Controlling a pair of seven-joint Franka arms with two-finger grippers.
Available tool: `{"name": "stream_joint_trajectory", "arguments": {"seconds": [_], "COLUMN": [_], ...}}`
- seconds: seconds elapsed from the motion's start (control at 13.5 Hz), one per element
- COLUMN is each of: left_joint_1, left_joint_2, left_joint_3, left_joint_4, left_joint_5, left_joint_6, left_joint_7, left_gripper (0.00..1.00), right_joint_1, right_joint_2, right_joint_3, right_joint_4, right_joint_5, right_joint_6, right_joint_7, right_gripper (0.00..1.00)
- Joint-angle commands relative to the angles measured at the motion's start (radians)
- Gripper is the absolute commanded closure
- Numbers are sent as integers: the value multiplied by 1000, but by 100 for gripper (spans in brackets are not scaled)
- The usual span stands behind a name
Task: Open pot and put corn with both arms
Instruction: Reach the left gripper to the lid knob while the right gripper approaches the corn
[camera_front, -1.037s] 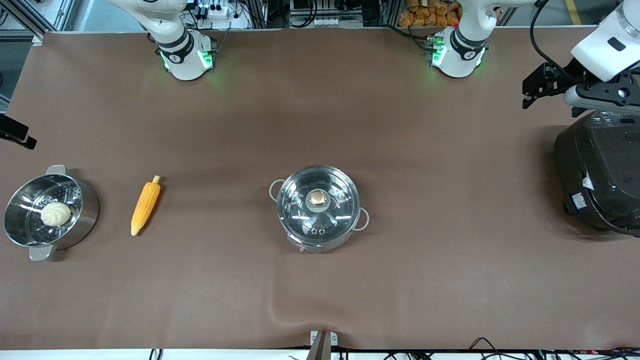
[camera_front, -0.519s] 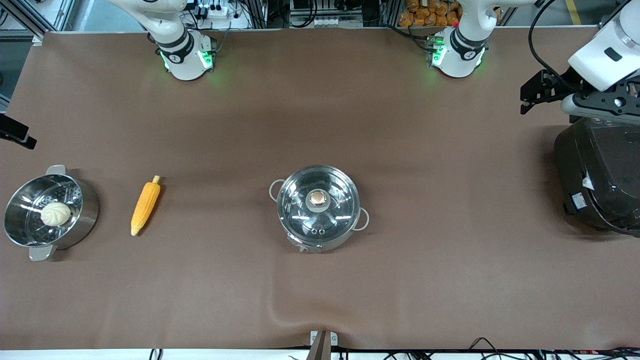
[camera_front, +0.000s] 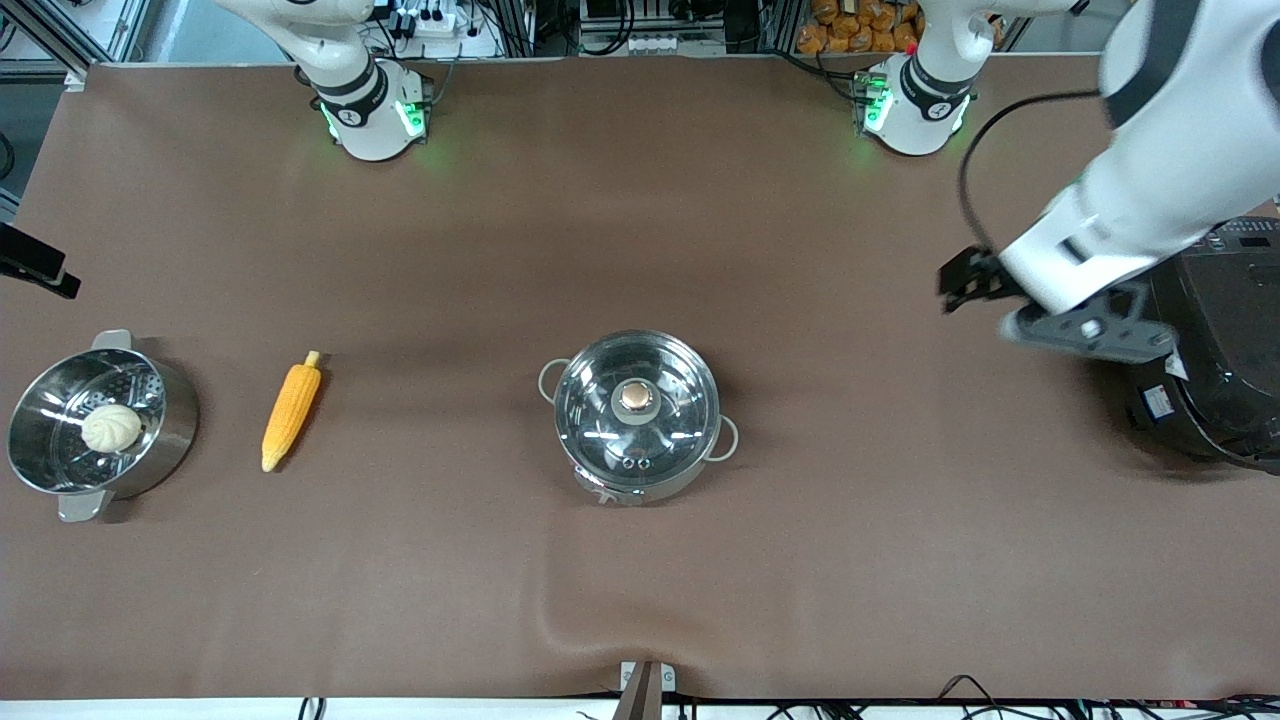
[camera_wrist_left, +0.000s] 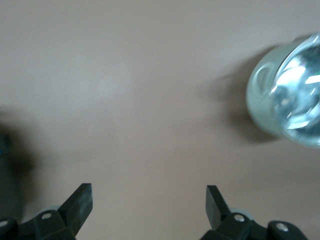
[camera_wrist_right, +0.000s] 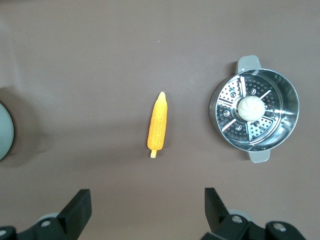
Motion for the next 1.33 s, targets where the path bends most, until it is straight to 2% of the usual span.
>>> {"name": "stream_joint_trajectory", "arguments": {"seconds": [0.0,0.3,0.52,0.89,1.04,1.26], "left_joint_1": [-71,-255,-367,-458,-471,-494], "left_joint_2": [93,217,309,406,432,474], "left_joint_3": [2,16,17,20,20,36], "left_joint_4": [61,61,64,67,75,112], "left_joint_5": [-83,-82,44,268,320,325], "left_joint_6": [109,302,437,557,597,638], "left_joint_7": [-130,-346,-509,-698,-744,-761], "left_gripper": [0,0,0,0,0,0], "right_joint_1": [13,18,24,38,45,4], "right_joint_2": [-11,-8,-7,26,71,171], "right_joint_3": [-4,-4,-2,-4,-5,-7], "right_joint_4": [-36,-174,-370,-568,-598,-599], "right_joint_5": [-1,-1,-1,-1,-2,-1], "right_joint_6": [14,165,400,603,649,721], "right_joint_7": [14,14,9,-9,12,41], "right_gripper": [0,0,0,0,0,0]}}
